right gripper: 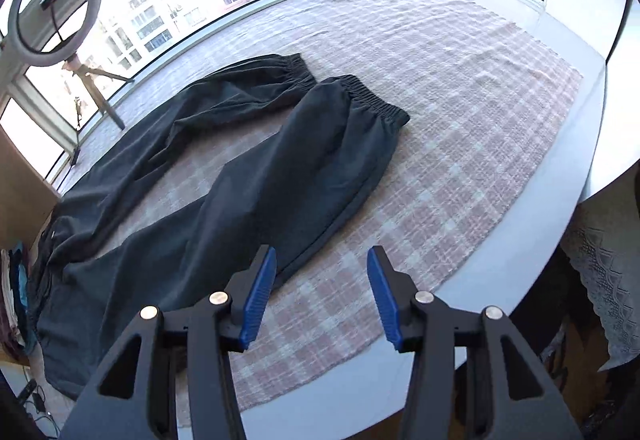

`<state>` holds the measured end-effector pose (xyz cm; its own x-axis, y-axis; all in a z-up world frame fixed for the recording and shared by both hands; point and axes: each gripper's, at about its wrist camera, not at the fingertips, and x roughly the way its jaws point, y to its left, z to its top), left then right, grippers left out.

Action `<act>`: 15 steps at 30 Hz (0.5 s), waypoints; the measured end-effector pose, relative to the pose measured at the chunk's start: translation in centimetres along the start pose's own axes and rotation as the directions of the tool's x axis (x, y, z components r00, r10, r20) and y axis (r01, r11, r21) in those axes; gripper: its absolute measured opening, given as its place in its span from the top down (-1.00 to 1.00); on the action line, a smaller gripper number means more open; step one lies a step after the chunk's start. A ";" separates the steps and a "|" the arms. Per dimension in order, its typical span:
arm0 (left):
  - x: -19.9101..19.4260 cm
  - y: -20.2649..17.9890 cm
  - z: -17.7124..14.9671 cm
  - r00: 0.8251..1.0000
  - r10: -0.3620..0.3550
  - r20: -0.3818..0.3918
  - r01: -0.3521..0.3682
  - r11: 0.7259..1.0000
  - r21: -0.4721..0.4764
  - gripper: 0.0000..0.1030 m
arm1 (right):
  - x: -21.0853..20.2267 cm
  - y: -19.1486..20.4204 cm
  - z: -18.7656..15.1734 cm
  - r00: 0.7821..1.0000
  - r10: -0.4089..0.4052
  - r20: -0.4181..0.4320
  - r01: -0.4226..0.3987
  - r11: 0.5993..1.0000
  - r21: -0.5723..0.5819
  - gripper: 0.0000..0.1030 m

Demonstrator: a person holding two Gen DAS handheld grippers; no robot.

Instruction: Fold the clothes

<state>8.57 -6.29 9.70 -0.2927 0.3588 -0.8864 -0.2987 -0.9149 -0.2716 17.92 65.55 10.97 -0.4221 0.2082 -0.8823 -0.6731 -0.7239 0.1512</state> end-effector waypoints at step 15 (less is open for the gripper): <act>7.7 -15.0 0.8 0.994 -0.037 -0.105 0.041 0.998 0.039 0.52 | 12.6 -6.7 9.7 0.982 0.151 -0.115 -0.139 0.985 0.100 0.08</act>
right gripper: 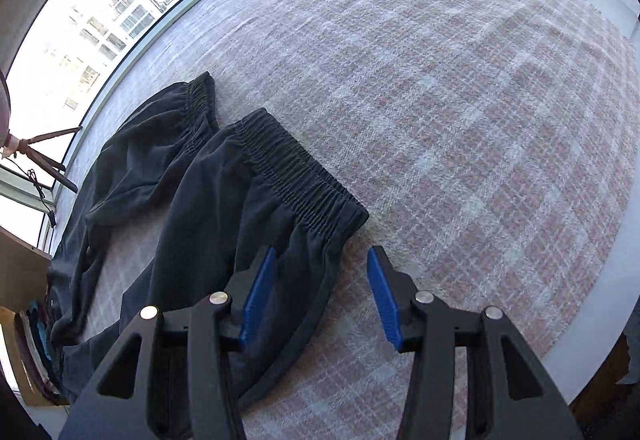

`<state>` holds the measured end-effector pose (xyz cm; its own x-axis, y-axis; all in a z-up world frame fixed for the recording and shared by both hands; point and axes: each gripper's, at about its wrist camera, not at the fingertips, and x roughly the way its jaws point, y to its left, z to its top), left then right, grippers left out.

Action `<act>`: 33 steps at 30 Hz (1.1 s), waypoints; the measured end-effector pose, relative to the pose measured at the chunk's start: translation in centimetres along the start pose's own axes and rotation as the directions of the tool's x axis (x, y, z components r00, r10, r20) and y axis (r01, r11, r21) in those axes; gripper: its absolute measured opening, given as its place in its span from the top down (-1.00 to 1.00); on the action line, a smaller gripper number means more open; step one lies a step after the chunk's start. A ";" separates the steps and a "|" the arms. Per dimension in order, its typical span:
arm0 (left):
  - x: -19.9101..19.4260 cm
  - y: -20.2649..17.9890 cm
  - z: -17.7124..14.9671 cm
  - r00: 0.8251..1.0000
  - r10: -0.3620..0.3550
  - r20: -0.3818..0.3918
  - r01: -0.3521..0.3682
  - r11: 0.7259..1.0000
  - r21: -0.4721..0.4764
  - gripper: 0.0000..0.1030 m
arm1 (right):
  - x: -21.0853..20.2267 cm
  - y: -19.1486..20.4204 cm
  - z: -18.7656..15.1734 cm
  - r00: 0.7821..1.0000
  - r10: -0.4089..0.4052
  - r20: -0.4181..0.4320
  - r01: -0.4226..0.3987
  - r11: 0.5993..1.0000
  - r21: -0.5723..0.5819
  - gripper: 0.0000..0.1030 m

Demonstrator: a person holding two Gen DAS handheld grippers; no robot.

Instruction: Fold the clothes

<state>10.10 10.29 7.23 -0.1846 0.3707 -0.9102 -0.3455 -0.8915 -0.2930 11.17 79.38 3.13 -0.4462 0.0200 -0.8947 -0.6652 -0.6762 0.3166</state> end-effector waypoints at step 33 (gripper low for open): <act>6.6 -2.4 0.2 0.956 -0.022 -0.293 0.094 0.968 0.234 0.32 | -13.4 1.9 -6.9 0.961 -0.228 0.155 0.255 0.950 -0.181 0.88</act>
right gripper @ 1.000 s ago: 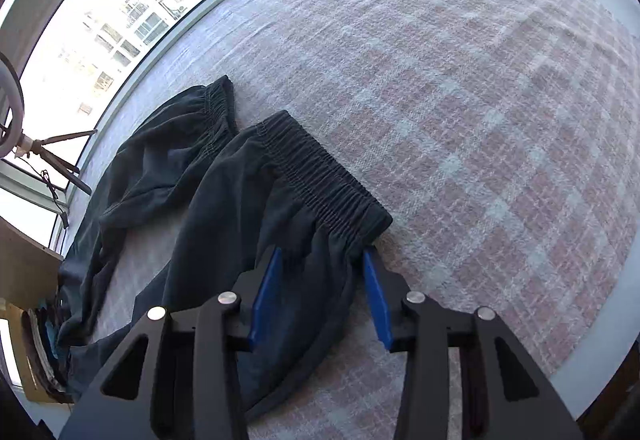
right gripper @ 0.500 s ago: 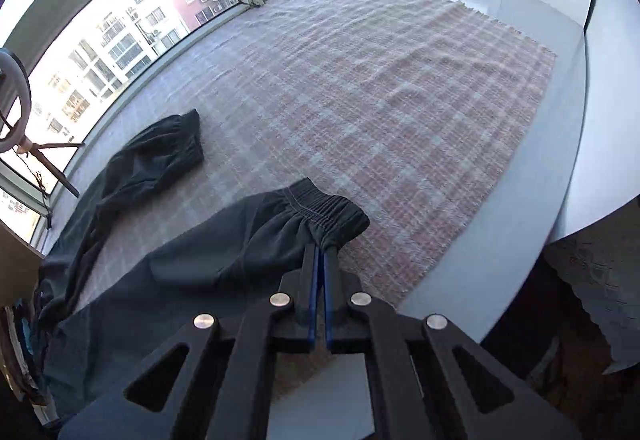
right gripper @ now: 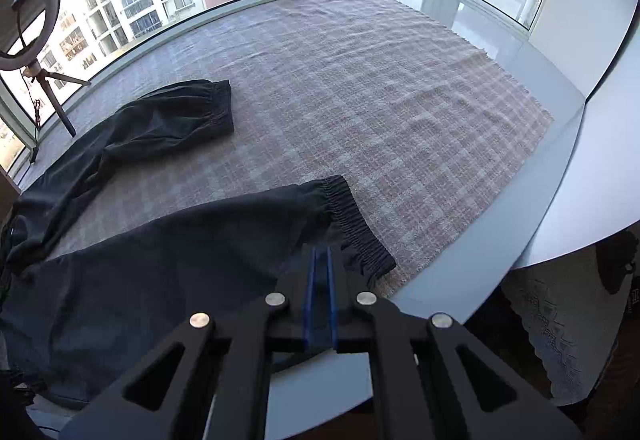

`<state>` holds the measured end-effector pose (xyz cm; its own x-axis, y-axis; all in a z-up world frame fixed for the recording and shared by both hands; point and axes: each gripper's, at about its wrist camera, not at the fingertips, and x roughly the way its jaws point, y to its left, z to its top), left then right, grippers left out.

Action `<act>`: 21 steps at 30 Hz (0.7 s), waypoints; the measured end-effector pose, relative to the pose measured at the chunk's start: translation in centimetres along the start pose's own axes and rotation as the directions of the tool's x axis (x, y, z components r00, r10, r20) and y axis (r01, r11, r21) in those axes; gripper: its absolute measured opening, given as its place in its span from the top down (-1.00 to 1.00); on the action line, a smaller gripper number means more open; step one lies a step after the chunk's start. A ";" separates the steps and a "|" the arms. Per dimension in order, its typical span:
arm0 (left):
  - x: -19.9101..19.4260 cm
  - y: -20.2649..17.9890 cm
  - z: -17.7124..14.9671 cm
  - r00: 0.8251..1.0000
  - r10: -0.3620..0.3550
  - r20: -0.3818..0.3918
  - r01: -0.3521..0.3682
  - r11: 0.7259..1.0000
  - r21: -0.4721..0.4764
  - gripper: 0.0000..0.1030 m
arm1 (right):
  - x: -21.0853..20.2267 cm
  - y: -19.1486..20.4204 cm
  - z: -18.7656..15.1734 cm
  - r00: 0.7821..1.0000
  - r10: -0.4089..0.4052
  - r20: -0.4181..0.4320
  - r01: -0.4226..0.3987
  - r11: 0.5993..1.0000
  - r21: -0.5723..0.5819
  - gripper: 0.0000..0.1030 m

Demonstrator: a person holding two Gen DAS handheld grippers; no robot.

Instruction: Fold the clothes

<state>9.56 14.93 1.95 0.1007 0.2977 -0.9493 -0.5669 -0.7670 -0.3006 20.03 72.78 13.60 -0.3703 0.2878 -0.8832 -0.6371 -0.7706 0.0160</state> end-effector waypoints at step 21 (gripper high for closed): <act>-13.6 5.1 12.9 0.915 0.251 0.317 -0.199 0.962 -0.189 0.30 | 15.0 9.3 17.0 0.969 0.224 -0.106 -0.230 0.972 -0.044 0.32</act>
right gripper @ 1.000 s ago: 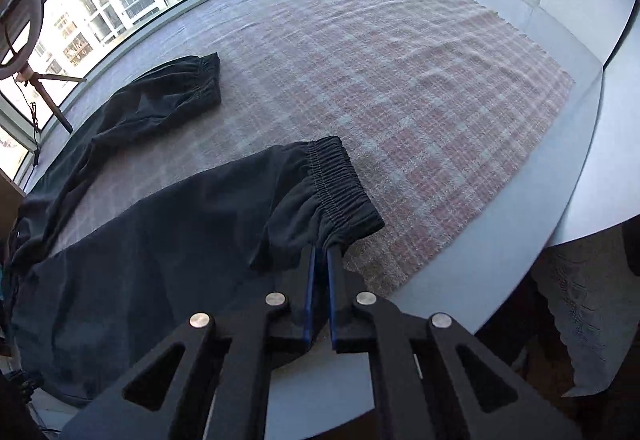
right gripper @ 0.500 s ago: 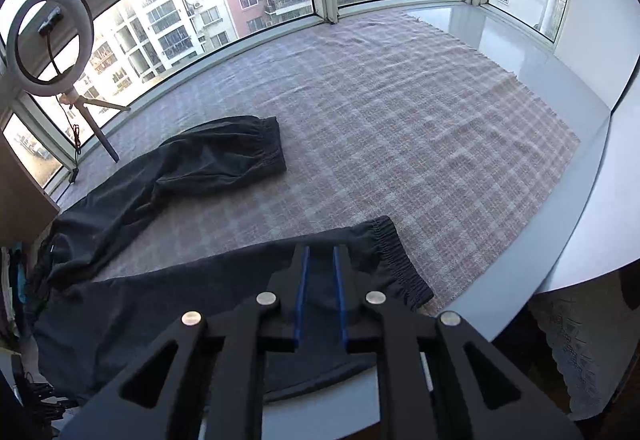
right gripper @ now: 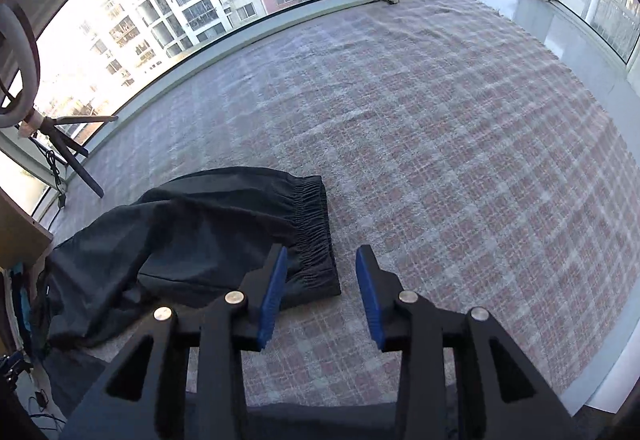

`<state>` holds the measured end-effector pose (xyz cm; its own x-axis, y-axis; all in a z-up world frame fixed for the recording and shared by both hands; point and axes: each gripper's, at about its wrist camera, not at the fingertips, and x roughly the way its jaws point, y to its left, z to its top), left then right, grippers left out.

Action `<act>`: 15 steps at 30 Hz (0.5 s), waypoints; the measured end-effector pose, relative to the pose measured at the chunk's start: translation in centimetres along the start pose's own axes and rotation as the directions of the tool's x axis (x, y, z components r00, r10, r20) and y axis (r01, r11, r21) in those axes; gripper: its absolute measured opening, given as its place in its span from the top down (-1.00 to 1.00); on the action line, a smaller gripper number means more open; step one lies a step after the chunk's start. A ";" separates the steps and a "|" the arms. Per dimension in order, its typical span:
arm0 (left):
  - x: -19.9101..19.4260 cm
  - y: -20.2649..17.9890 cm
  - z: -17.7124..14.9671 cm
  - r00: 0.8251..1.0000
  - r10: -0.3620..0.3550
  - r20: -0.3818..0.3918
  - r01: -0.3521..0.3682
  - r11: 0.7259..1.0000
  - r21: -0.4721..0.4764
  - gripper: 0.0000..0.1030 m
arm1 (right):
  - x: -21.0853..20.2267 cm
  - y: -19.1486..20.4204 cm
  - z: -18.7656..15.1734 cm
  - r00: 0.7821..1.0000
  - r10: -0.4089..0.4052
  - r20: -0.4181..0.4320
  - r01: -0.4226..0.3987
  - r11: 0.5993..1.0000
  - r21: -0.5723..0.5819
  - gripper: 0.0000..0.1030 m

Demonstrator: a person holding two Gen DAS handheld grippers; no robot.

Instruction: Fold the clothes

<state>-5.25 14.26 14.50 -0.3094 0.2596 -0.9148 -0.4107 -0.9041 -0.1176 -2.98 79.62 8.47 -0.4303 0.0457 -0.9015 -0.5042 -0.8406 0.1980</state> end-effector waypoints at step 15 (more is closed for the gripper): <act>9.4 6.0 1.8 0.989 0.081 -0.121 -0.105 0.971 -0.213 0.18 | 6.4 2.8 0.2 0.995 0.081 -0.065 -0.090 0.983 -0.157 0.86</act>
<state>-12.20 11.86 5.90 -0.2356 0.1428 -0.9613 -0.1835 -0.9779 -0.1003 -7.26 77.70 3.33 -0.4204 -0.0573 -0.9055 -0.3395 -0.9156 0.2155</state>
